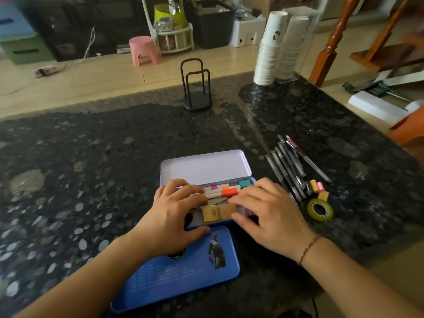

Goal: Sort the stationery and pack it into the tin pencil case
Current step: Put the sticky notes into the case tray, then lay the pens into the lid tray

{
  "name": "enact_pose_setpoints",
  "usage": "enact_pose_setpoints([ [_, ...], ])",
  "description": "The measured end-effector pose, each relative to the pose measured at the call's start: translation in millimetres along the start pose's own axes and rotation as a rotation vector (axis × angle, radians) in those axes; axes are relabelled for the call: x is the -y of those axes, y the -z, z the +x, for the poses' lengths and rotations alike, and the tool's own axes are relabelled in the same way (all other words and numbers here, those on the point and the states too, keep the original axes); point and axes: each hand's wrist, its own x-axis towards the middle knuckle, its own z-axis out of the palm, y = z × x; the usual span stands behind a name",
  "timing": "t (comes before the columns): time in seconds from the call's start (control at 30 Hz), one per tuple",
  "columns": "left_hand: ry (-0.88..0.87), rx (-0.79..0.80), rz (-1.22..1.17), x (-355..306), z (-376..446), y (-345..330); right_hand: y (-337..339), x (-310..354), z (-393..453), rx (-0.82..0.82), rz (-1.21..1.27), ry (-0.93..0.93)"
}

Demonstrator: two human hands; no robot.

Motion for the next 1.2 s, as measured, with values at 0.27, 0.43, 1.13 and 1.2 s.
enact_pose_setpoints([
  [0.27, -0.005, -0.002, -0.044, -2.2, 7.8, -2.6, 27.6, -70.2, -10.7, -0.361, -0.039, -0.530],
  [0.43, -0.021, 0.043, -0.031, -11.8, 14.4, 2.4, 41.2, -93.7, -26.6, -0.282, -0.031, -0.760],
  [1.13, 0.156, 0.150, -0.094, -20.2, -107.1, 7.8, 54.4, -133.5, 1.4, -0.024, -0.038, -0.965],
  [1.2, 0.109, 0.175, -0.119, -29.5, -95.7, 2.1, 51.3, -140.5, 4.5, -0.021, -0.033, -0.964],
])
